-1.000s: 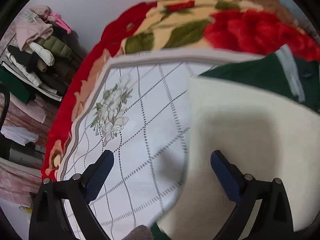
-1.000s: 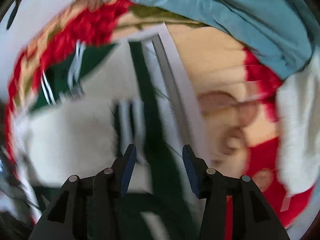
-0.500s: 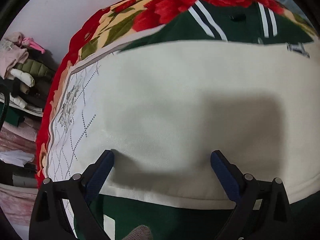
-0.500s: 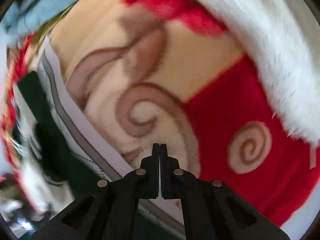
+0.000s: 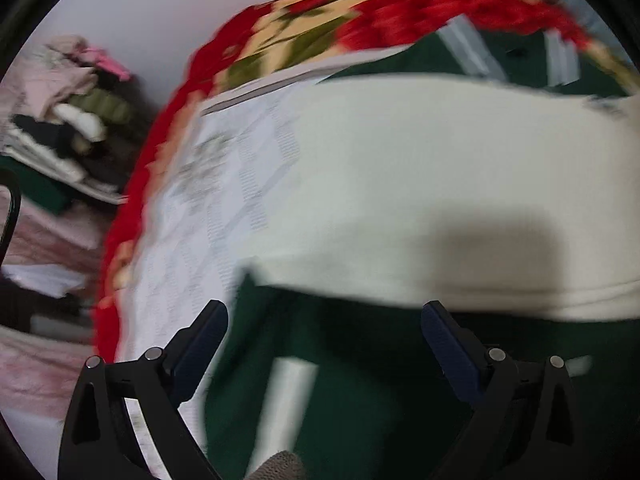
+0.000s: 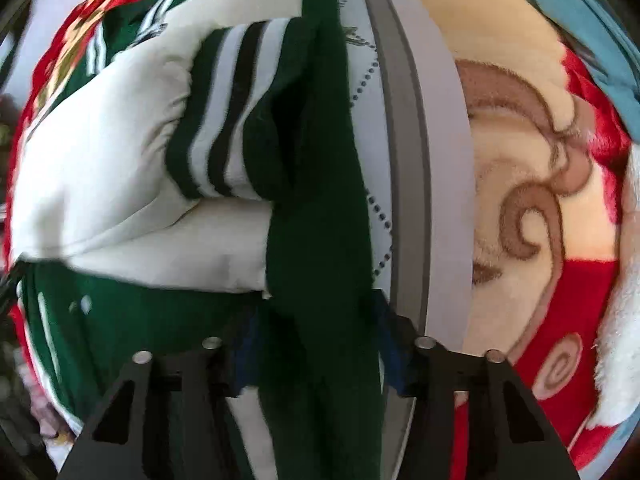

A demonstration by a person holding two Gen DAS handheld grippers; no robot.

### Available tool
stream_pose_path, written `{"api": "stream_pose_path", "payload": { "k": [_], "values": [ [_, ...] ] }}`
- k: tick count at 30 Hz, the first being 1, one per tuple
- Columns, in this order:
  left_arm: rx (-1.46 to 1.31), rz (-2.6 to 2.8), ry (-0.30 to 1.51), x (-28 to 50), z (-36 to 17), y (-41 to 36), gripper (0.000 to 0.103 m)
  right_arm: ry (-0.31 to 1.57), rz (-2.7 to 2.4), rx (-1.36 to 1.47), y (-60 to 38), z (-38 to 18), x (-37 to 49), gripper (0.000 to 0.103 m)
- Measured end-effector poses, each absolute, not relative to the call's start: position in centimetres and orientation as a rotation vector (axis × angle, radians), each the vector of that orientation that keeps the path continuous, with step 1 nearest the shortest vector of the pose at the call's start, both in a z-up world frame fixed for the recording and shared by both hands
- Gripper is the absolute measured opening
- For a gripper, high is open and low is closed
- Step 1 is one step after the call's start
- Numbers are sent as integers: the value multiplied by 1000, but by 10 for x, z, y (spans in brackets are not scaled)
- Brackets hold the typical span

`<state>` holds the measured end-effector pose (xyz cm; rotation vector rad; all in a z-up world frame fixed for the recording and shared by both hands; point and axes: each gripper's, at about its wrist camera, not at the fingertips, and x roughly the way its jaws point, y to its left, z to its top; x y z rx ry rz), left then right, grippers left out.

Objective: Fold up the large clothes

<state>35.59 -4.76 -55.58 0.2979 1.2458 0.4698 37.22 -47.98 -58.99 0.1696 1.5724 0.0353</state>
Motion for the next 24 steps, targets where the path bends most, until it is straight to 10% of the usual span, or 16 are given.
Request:
{"api": "stream_pose_path", "payload": {
  "k": [11, 14, 16, 24],
  "values": [
    [302, 628, 1323, 368, -616, 68, 101, 1630, -48, 245, -481, -591, 380, 51],
    [206, 535, 1320, 367, -614, 77, 67, 1633, -35, 224, -473, -590, 383, 41],
    [181, 427, 1317, 369, -613, 67, 10, 1628, -23, 204, -458, -589, 392, 24],
    [140, 423, 1251, 366, -602, 84, 5, 1582, -43, 207, -407, -586, 387, 14]
  ]
}}
